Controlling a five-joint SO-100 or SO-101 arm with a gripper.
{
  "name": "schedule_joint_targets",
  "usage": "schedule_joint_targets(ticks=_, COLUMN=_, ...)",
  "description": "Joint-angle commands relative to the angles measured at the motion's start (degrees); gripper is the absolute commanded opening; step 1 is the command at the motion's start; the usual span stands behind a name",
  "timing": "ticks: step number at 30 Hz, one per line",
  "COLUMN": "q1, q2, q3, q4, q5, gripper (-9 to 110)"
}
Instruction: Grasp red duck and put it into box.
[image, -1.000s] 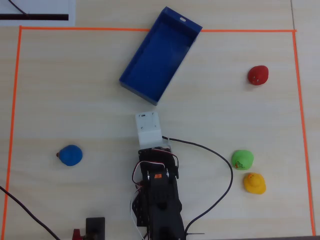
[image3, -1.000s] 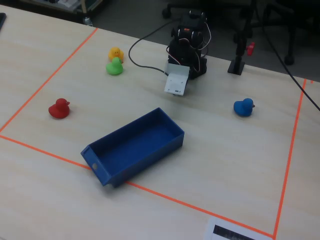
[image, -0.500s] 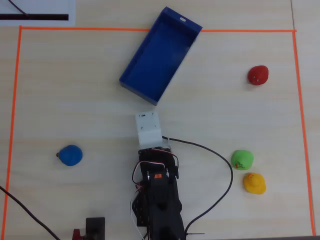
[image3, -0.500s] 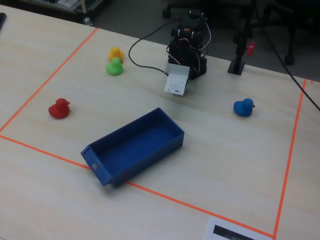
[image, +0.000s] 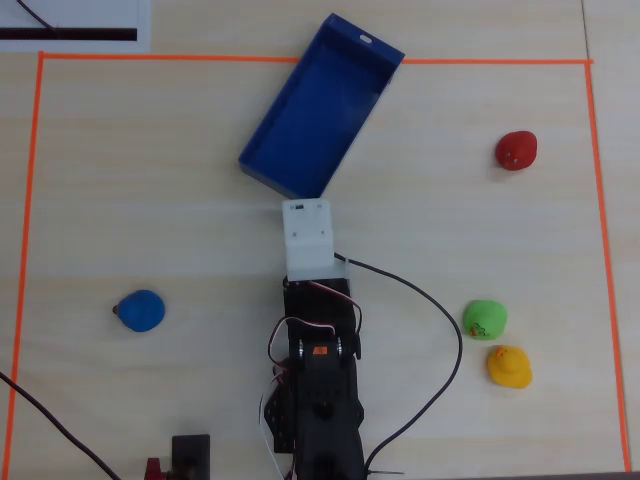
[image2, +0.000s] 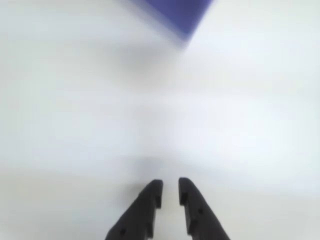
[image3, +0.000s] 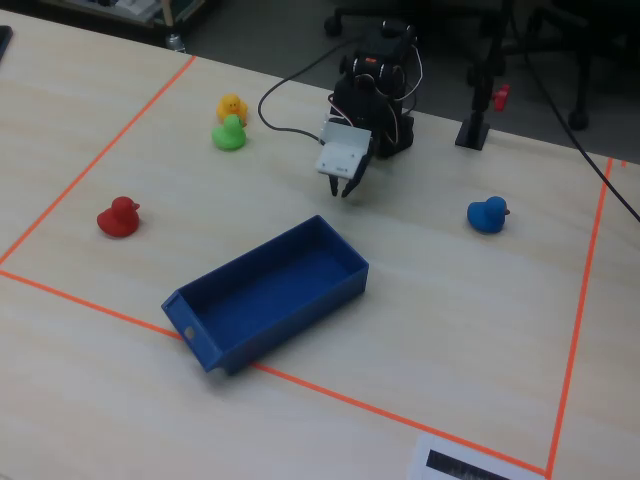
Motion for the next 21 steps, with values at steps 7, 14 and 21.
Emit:
schedule_joint_targets(ticks=7, q1=6.68, q2=-13.10, q3=-12.04, q4=-20.13, q5=1.23, gripper=0)
schedule_joint_targets(ticks=14, q1=13.27, q2=-45.70, q3=-33.84, q4=-34.37, q5=5.80, gripper=0)
schedule_joint_targets(ticks=21, q1=22.24, q2=-71.02, q3=-52.21, q4=-53.26, q5=9.49, gripper=0)
